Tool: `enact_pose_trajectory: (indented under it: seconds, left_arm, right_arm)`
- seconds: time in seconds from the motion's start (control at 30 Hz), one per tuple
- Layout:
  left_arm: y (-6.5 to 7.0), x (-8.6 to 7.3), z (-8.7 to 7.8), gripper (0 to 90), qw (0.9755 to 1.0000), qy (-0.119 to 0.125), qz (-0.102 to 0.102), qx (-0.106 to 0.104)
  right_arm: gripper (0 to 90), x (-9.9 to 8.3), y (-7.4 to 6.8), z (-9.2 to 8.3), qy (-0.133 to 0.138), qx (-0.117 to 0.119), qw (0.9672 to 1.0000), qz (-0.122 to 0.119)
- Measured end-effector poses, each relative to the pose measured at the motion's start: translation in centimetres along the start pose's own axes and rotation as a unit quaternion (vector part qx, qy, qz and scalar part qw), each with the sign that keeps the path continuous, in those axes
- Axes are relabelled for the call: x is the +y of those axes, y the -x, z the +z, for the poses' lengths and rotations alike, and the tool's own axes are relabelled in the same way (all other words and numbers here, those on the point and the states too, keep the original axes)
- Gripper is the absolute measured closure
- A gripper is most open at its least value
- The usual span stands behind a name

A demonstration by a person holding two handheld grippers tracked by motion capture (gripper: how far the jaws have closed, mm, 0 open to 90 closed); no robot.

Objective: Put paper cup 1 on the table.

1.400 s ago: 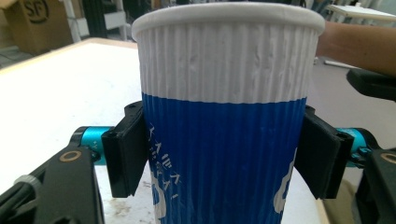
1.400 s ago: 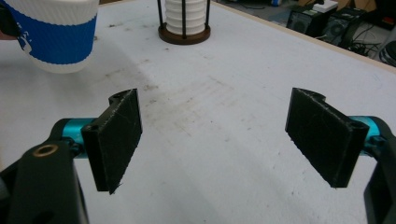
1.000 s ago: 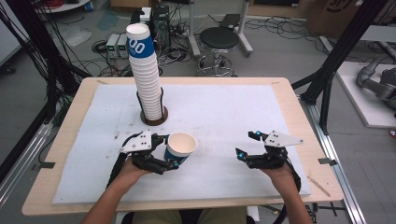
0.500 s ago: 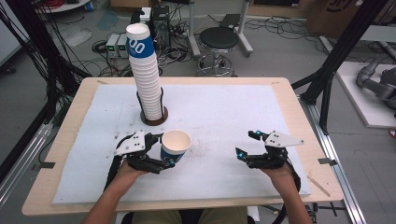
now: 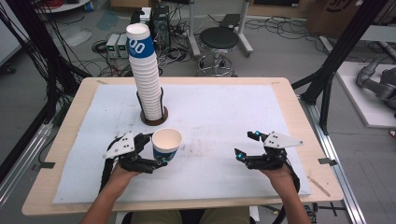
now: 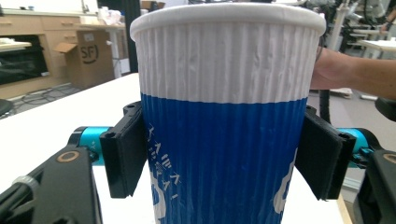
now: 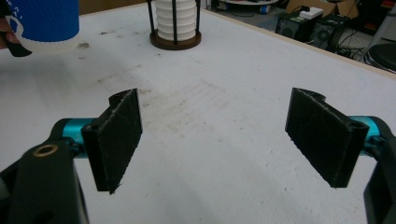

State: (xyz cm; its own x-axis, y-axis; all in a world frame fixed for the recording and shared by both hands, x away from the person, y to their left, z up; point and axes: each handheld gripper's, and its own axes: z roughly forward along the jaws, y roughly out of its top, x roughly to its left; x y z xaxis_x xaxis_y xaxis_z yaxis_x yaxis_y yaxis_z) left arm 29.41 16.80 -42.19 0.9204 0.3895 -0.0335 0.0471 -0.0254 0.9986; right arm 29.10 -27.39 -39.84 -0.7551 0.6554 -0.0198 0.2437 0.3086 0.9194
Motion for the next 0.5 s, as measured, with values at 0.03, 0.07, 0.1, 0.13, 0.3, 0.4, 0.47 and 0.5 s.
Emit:
enact_pose_trajectory:
  seconds: [0.03,0.07,0.1,0.13,0.3,0.4,0.47,0.5]
  left_arm:
    - [-0.1,-0.1,-0.3,26.3,1.0000,0.003,-0.003,0.004]
    - [-0.2,-0.2,-0.5,26.3,0.9999,0.005,-0.003,0.010]
    - [-0.3,-0.3,-0.8,26.3,0.9999,0.008,-0.005,0.014]
    - [-0.4,-0.4,-1.1,26.3,0.9998,0.009,-0.005,0.019]
    - [-1.1,-0.5,-2.5,26.2,0.9988,0.023,-0.002,0.043]
    - [-1.8,-0.5,-3.3,26.2,0.9977,0.033,-0.001,0.059]
    - [-2.3,-0.5,-3.9,26.2,0.9969,0.036,-0.003,0.070]
    - [-2.5,-0.5,-4.2,26.1,0.9966,0.034,-0.003,0.074]
  right_arm:
    - [19.1,0.0,0.0,0.0,-0.001,0.001,1.0000,0.000]
    - [19.2,0.0,-0.1,-0.1,-0.001,0.001,1.0000,0.001]
    - [19.2,-0.1,-0.1,-0.1,0.002,0.000,1.0000,-0.001]
    - [19.2,-0.1,-0.1,-0.1,0.000,0.000,1.0000,0.001]
    - [19.2,-0.1,-0.2,-0.2,0.001,0.002,1.0000,0.002]
    - [19.2,0.0,-0.2,-0.2,0.002,0.002,1.0000,0.002]
    - [19.2,0.0,-0.2,-0.2,0.003,0.002,1.0000,-0.001]
    - [19.2,0.0,-0.2,-0.2,0.002,0.002,1.0000,0.000]
